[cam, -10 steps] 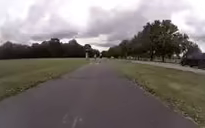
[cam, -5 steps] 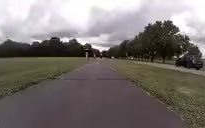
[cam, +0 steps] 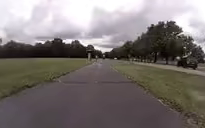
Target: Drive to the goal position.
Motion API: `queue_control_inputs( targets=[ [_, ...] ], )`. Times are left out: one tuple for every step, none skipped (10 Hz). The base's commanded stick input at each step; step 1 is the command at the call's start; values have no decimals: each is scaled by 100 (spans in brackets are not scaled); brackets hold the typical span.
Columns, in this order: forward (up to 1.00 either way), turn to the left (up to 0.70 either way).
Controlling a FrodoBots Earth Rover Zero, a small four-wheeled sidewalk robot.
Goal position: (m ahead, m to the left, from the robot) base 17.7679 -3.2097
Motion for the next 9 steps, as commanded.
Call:
queue_control_inputs(
  targets=[
    [70,0],
    [70,0],
    [70,0],
    [70,0],
    [70,0],
    [70,0],
    [70,0],
    [70,0],
    [70,0]
  ],
)
